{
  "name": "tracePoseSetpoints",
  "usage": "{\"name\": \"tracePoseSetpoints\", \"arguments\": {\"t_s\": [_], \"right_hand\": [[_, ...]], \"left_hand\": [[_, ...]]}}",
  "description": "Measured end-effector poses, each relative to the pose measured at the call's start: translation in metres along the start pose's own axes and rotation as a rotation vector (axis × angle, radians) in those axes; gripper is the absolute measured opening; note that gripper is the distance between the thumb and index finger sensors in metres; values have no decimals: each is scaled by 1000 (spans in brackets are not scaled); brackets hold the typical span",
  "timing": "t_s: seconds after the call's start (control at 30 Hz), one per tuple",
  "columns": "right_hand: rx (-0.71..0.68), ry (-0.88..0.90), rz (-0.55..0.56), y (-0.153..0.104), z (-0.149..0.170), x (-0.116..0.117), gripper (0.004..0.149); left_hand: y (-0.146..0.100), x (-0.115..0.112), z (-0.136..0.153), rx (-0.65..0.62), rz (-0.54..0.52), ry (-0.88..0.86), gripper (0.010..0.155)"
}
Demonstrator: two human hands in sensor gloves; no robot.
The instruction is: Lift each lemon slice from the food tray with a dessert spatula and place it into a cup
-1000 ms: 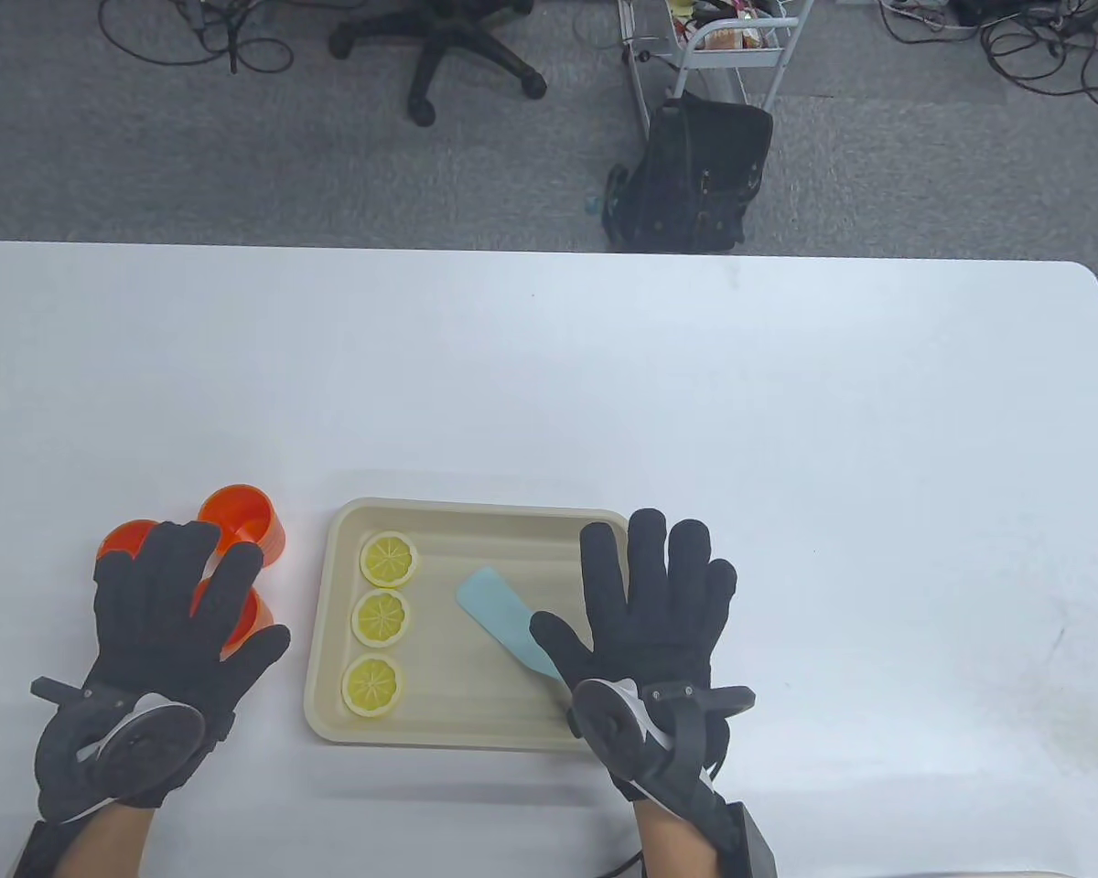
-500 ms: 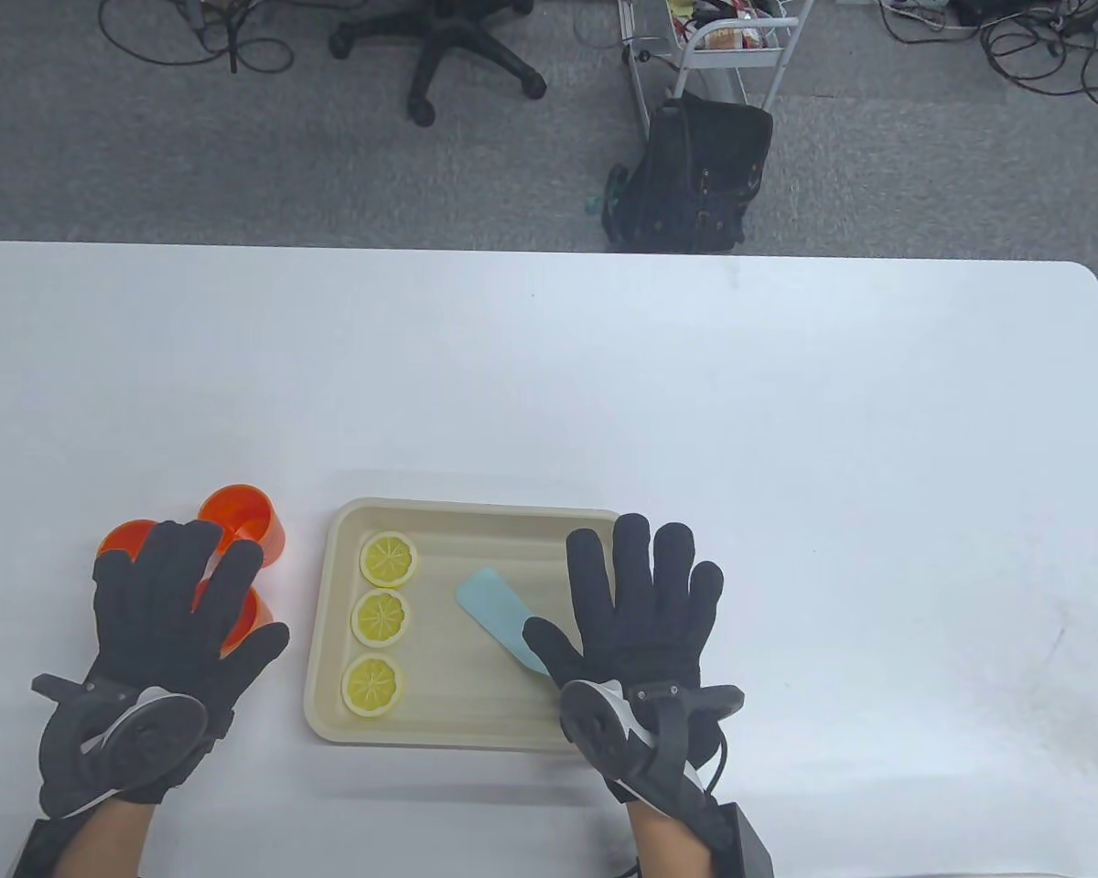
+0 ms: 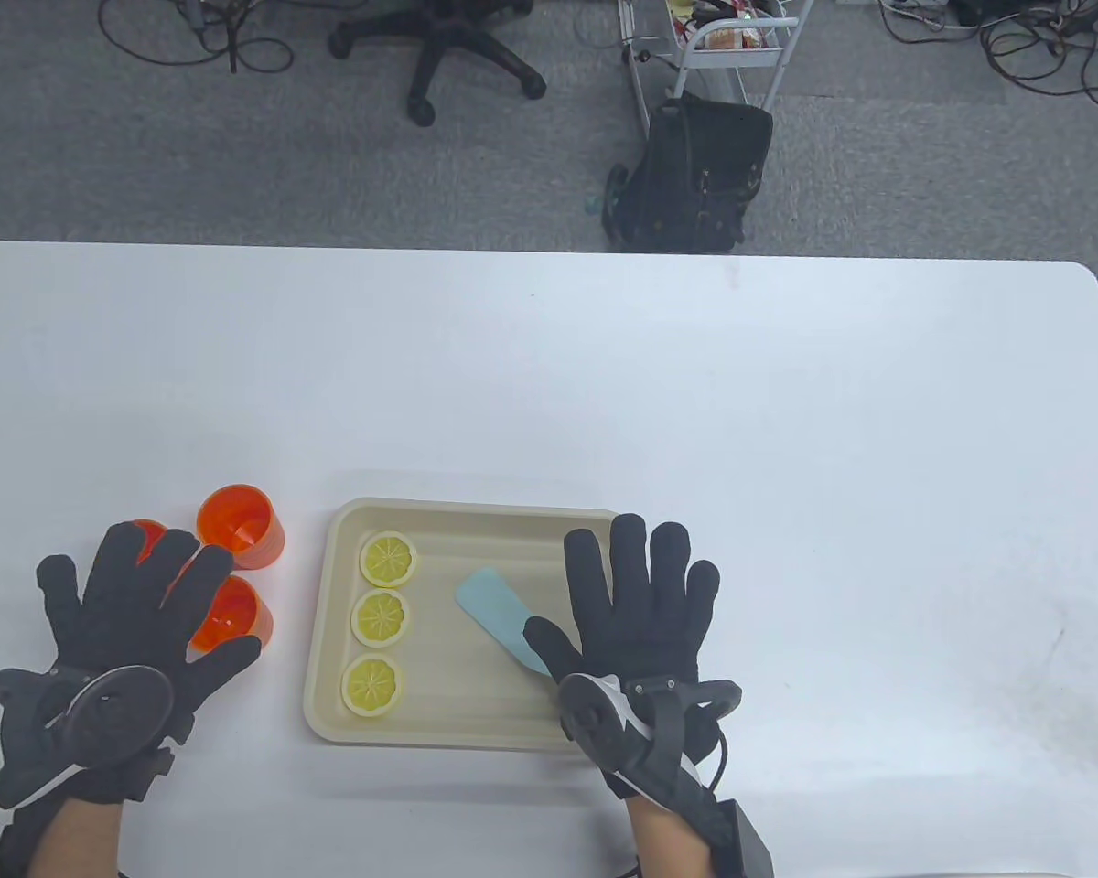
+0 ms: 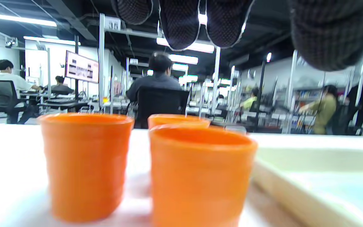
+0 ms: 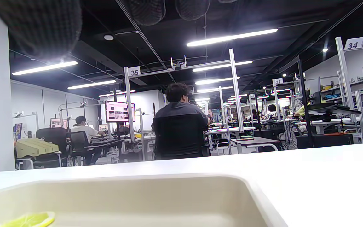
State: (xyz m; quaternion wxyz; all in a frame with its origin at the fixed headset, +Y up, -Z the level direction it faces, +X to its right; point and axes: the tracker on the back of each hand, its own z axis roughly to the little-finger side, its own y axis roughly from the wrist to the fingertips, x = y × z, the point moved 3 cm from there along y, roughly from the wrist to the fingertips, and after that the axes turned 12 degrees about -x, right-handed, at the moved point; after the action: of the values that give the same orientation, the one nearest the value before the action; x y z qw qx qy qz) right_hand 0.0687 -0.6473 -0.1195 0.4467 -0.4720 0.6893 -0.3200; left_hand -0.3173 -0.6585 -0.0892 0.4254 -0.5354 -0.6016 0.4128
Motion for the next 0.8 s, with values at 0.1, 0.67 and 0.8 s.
{"name": "tracePoseSetpoints", "arguments": {"t_s": [0.1,0.67,0.8], "right_hand": [[-2,5,-7,0,-1,1,87],[-9,-16,-59,2,-4,6,84],[-10,-20,-67,2,-5,7,84]], "left_hand": [[4,-15,5,32,155,-36,96],[16,-43,7,46,301,26,100],[18,-45,7,45,281,42,97]]}}
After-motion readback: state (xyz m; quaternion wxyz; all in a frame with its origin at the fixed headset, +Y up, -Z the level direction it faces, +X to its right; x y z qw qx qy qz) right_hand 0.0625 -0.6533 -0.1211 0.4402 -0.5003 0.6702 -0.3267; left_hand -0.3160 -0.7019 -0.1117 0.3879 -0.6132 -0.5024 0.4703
